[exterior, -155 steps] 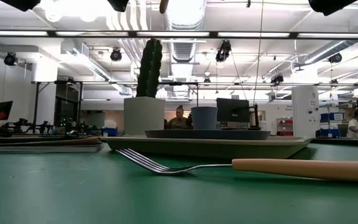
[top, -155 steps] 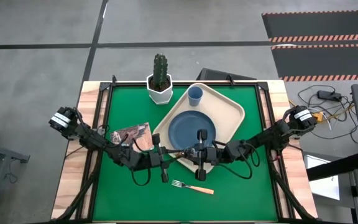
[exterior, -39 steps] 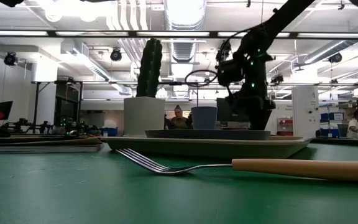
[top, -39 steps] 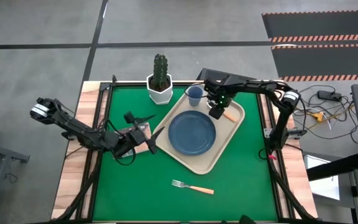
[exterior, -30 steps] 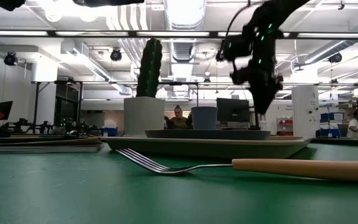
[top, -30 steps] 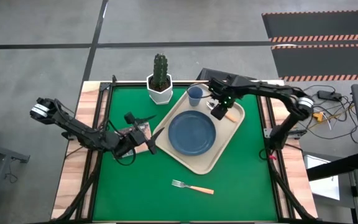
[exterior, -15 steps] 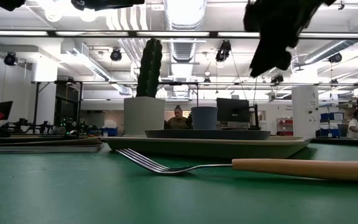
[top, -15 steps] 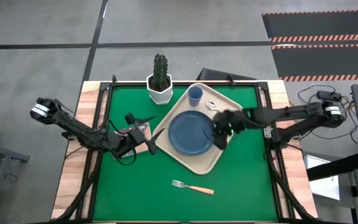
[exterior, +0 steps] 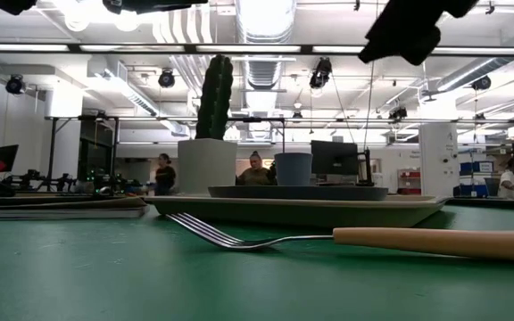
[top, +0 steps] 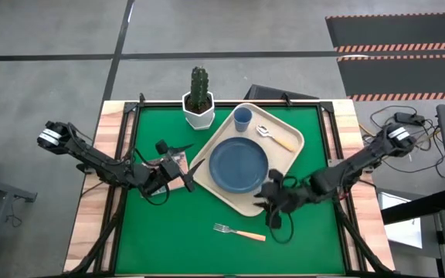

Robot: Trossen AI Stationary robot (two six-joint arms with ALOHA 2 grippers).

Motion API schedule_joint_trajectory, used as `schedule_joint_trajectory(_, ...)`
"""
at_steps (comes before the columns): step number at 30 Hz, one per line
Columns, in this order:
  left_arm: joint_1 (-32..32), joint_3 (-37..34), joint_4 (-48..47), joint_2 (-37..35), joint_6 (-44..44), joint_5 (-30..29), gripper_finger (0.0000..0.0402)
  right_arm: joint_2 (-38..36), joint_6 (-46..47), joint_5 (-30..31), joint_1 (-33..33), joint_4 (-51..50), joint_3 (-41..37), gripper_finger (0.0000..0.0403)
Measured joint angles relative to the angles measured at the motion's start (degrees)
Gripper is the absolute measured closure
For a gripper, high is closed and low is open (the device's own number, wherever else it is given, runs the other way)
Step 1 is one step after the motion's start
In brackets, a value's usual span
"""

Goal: Pick and place plate/cup/fork/spoon on tray
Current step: Put the orange fork beside the dark blue plate on the white tray

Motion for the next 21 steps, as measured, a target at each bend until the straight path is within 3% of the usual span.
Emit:
schedule_joint_trajectory(10,-0.51,-0.08,-0.02,0.0,-0.01,0.17,0.0148,18.84,0.07,0.09,6.87,-1.2,10.68,0.0291)
schedule_joint_trajectory(21,-1.46,-0.13,0.0,0.0,0.08,0.34,0.0148,34.76,3.47,0.11,7.88,-15.75,27.18,0.0291)
